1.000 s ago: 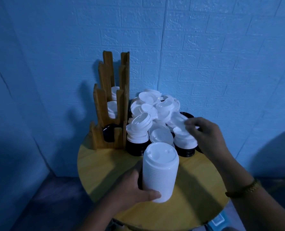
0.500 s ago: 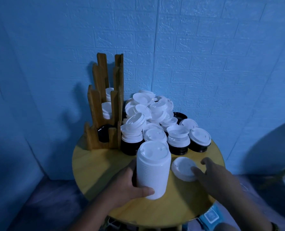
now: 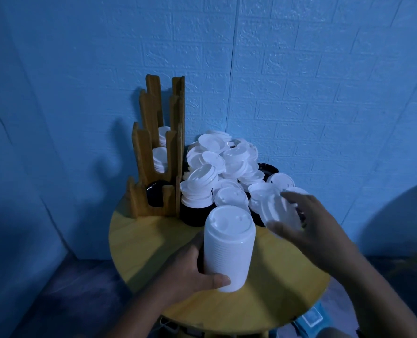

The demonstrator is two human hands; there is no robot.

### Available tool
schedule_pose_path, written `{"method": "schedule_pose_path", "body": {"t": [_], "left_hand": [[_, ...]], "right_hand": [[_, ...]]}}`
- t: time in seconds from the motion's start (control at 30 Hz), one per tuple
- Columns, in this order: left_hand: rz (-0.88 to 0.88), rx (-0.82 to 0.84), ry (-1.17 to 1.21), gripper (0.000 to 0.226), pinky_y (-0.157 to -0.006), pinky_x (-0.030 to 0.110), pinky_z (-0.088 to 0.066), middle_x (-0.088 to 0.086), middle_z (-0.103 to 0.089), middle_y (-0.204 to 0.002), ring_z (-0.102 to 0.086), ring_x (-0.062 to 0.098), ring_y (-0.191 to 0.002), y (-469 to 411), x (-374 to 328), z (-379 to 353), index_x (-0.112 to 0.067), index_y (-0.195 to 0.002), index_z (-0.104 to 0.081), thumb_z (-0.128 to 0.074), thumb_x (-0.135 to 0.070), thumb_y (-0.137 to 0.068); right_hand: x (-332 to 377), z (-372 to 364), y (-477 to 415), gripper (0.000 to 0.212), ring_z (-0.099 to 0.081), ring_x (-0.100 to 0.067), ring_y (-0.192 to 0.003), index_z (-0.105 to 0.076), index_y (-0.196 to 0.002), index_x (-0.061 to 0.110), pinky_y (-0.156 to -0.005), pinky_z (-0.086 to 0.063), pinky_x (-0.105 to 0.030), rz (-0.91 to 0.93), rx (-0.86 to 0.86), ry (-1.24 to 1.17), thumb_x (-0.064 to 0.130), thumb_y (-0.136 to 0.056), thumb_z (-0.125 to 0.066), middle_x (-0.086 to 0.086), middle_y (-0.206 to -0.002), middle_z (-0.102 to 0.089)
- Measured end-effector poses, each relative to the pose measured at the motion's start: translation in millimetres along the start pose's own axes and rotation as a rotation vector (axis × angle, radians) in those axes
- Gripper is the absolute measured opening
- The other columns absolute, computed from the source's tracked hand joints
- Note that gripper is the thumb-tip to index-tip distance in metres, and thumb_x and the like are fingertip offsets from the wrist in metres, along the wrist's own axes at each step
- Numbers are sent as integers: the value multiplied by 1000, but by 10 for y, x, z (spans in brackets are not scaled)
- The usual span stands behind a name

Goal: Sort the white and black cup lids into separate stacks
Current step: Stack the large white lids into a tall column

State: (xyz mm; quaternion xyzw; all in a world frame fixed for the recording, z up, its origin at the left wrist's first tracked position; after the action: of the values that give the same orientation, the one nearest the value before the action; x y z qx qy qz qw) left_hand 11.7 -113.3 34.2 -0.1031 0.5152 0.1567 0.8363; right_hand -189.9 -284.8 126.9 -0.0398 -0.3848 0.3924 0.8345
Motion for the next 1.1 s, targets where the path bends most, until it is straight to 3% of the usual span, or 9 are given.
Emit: {"method": "schedule_pose_path", "body": {"t": [0.1, 0.23, 0.4, 0.53, 0.6, 0.7, 0.77, 0.87, 1.1], "left_hand": [[-7, 0, 18, 77, -97, 40, -55, -36, -63, -122, -61, -8, -112, -5, -9, 6, -71, -121, -45, -90, -58, -60], [-10, 34, 71, 76, -95, 47, -57, -21, -68, -124, -66, 4, -114, -23, -19, 9, -60, -128, -50, -92, -46, -66], [-21, 98, 100, 74, -95, 34, -57, -20, -69, -122, -65, 0, -113, -78, -23, 28, -42, -135, -51, -91, -22, -75], [-31, 23, 144, 77, -89, 30, -58, -16, -70, -119, -66, 2, -111, -84, -33, -88, -32, -135, -51, -92, -26, -70], [-15, -81, 155, 73, -81, 22, -57, -25, -70, -110, -65, -6, -103, -96, -26, -159, -34, -125, -55, -95, -29, -65], [-27, -228, 34, 80, -76, 14, -53, -31, -66, -103, -59, -15, -98, -105, -36, -187, -45, -118, -50, -93, -54, -51], [-44, -210, 44, 78, -76, 14, -53, -33, -65, -104, -59, -15, -99, -97, -47, -166, -47, -118, -50, -93, -53, -54], [-73, -43, 141, 74, -80, 23, -57, -26, -69, -114, -66, -3, -105, -90, -76, -99, -40, -128, -54, -95, -30, -68], [-102, -9, 188, 87, -92, 39, -58, -15, -68, -126, -65, 8, -116, -96, -62, -72, -36, -139, -50, -95, -34, -65]], "right_hand": [[492, -84, -70, 75, -51, 4, -115, -50, -133, 45, -85, -48, -20, 137, 139, -182, 73, -66, -69, 26, -125, -49], [711, -358, -173, 76, -37, 0, -127, -47, -141, 44, -107, -38, -27, 272, 389, 34, 65, -73, -75, 20, -128, -40], [690, -391, -255, 71, -36, 5, -134, -45, -142, 41, -112, -35, -29, 268, 622, -58, 53, -78, -74, 26, -139, -42], [709, -479, -166, 79, -42, -4, -123, -48, -135, 38, -104, -40, -33, 206, 377, 22, 75, -68, -68, 22, -128, -45], [744, -553, -61, 84, -38, -9, -117, -45, -136, 38, -97, -41, -32, 195, 238, 116, 84, -66, -55, 19, -124, -41], [758, -643, 5, 86, -35, -11, -116, -41, -139, 37, -97, -40, -32, 204, 141, 179, 85, -68, -44, 16, -127, -39], [743, -628, -15, 82, -35, -10, -117, -41, -138, 38, -98, -40, -33, 205, 174, 129, 82, -69, -49, 19, -128, -39], [661, -552, -90, 69, -39, -5, -122, -47, -134, 39, -105, -39, -35, 207, 346, -83, 68, -74, -67, 24, -127, -44], [536, -584, -178, 73, -42, -2, -129, -48, -135, 39, -107, -39, -30, 283, 404, -162, 71, -72, -69, 24, -131, -48]]}}
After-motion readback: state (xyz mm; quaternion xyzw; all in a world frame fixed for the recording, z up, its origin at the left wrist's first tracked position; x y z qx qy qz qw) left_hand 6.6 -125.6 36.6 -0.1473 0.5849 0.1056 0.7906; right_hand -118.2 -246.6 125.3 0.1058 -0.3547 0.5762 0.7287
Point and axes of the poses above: each hand's wrist, its own y-axis away from the middle knuckle, its own z-axis out of the back of the hand, x = y × z, the point moved 3 cm from there along -y, towards the middle knuckle
